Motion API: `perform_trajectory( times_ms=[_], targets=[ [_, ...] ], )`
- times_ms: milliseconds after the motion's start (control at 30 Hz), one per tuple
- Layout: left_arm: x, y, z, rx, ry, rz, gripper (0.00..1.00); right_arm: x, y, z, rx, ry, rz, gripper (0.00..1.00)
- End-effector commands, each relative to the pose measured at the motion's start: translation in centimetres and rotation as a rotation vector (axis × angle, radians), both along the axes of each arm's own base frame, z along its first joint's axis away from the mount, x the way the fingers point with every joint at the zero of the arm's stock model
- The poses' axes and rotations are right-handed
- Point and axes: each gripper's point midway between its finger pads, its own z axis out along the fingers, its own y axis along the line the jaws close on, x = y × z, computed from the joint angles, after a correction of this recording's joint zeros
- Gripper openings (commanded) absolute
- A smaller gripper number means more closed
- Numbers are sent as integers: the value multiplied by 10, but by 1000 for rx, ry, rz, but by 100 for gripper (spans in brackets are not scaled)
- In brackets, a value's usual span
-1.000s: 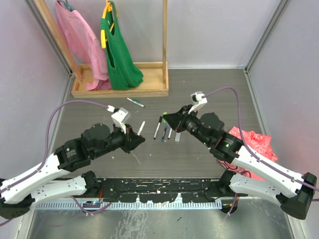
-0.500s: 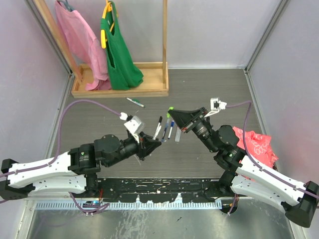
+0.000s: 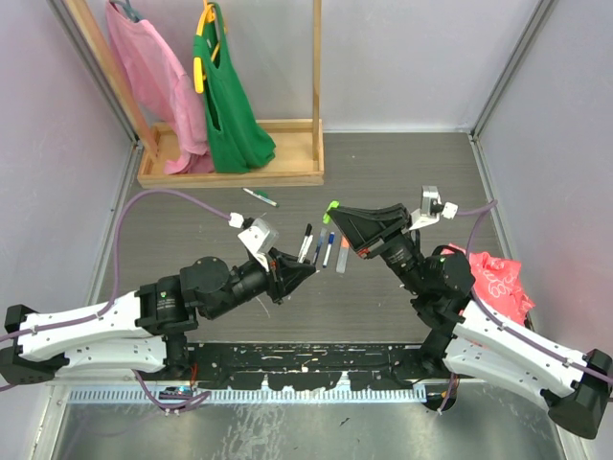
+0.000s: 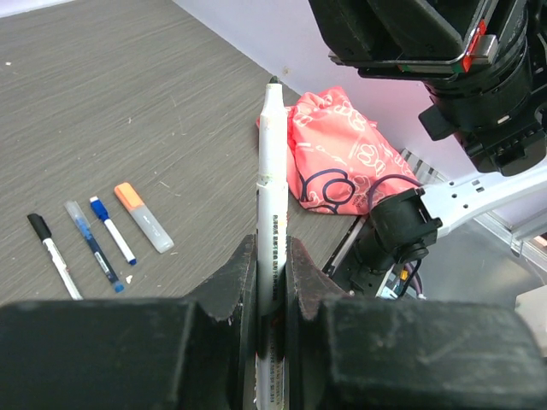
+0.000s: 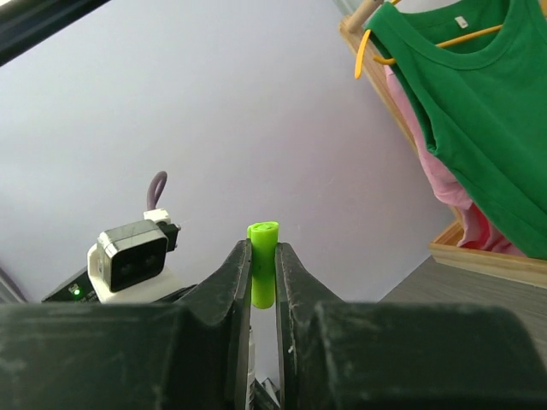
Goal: Insert the pens into the pen caps
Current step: Insert the pen cap onto the pen.
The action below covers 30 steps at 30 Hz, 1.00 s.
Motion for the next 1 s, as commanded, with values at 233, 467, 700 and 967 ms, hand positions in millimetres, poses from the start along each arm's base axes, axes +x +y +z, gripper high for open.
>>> perform_trajectory(
  times_ms=[233, 467, 700, 967],
  targets=[
    [-2, -3, 32, -100, -29, -13, 0, -17, 9, 20, 23, -108, 87, 0],
    [-1, -5, 31, -96, -28, -11, 0, -17, 12, 18, 9, -105, 97, 0],
    [0, -4, 33, -96, -32, -6, 0, -17, 14, 13, -7, -95, 102, 0],
    [0, -4, 33, -100, -31, -4, 0, -17, 12, 8, -14, -82, 97, 0]
  ],
)
